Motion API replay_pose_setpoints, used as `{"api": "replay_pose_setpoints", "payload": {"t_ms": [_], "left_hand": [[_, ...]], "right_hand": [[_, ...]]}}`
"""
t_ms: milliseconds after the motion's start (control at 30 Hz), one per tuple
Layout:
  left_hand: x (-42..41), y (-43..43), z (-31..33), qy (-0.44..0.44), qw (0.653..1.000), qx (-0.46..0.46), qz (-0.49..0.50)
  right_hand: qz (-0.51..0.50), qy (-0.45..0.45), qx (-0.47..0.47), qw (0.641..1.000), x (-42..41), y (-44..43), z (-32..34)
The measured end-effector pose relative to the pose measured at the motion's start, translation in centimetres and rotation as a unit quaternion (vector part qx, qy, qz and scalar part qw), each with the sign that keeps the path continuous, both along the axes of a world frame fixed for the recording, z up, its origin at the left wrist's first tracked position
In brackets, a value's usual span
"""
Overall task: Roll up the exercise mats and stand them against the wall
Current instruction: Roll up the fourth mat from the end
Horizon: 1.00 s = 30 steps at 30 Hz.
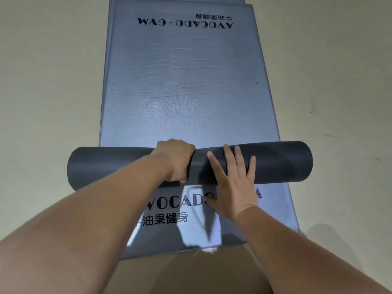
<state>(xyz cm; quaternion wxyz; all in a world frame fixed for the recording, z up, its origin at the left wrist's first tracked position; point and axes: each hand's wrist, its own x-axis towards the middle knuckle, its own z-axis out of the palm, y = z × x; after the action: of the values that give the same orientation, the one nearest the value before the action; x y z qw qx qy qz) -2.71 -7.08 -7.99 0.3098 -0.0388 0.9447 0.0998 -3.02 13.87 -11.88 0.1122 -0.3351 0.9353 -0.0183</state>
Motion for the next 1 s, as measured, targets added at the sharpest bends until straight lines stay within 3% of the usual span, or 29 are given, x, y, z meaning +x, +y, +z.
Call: {"api": "replay_pose_setpoints", "payload": {"t_ms": [167,233,333,367,467,533,667,833,1000], "left_hand": [[1.0,-0.4,-1.7,-0.008,1.0,-0.013,-0.004],[2.6,-0.6,-2.0,0.095,0.994,-0.048,-0.024],[5.5,0.0,-3.4,0.301,0.95,-0.082,-0.031],[6.4,0.5,-4.1,0.303,0.949,-0.085,-0.021],[7.3,1.9,-5.4,0.15,0.983,-0.101,0.018],[7.0,2.3,-6.3,0.107,0.986,-0.121,0.03],[4.2,1.1,-6.5,0.125,0.983,-0.128,0.04],[0.3,-1.2,-4.8,0.129,0.982,-0.127,0.055],[0.5,-0.1,-5.3,0.232,0.965,-0.104,0.059]], "right_hand": [[-0.008,-0.05,0.077,0.996,-1.3,-1.6,-1.0],[-0.011,-0.057,0.078,0.995,-3.2,-2.8,-1.2],[-0.006,-0.082,0.077,0.994,-6.6,-4.5,-0.6],[0.002,-0.088,0.084,0.993,-7.5,-4.9,-0.4],[0.014,-0.097,0.095,0.991,-8.6,-5.4,-0.1],[0.011,-0.074,0.073,0.995,-8.0,-5.1,-0.2],[0.004,0.029,-0.043,0.999,-4.0,-2.7,-1.6],[-0.006,0.003,0.028,1.0,-4.3,-3.7,-2.5],[-0.007,0.002,0.072,0.997,-9.8,-7.2,-0.8]]}}
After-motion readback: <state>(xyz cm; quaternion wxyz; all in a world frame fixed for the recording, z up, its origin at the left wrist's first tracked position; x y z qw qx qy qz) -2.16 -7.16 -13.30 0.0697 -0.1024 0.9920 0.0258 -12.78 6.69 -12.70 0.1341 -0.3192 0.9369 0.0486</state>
